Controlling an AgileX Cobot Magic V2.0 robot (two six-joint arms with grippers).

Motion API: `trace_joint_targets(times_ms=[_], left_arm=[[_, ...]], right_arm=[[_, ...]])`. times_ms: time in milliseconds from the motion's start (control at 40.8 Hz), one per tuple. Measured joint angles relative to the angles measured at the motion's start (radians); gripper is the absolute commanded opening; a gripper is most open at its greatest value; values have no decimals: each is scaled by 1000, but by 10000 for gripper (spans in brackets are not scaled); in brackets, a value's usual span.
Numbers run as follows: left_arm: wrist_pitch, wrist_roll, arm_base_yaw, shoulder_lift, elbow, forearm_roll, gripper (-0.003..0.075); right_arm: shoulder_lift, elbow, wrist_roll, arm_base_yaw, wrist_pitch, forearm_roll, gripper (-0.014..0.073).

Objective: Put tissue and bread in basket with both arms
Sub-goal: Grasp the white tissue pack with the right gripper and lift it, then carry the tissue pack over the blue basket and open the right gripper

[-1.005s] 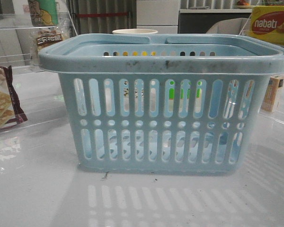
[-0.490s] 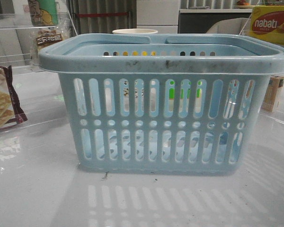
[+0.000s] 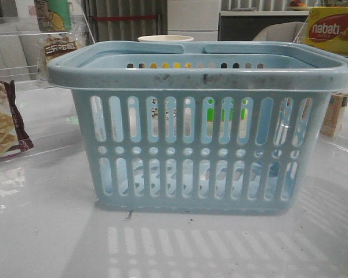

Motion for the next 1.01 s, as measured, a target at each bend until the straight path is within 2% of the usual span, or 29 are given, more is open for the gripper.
trace_joint_targets(times_ms=[123,245,490,687,907,1005], left_arm=[[0,0,0,0,0,0,505],[0,0,0,0,0,0,505],[1,0,0,0,0,0,504],[1,0,0,0,0,0,504],[1,0,0,0,0,0,504],[1,2,0,0,0,0,504]], right_arm=[[21,0,0,0,-11,-4,304],[23,0,0,0,-18,-6,212],[-6,0,0,0,-5,-6,201],[-129,-11,0,33,36,29,201],[-307,-15,0,152,64,98,201],[-365,-16,0,243,72,135,201]])
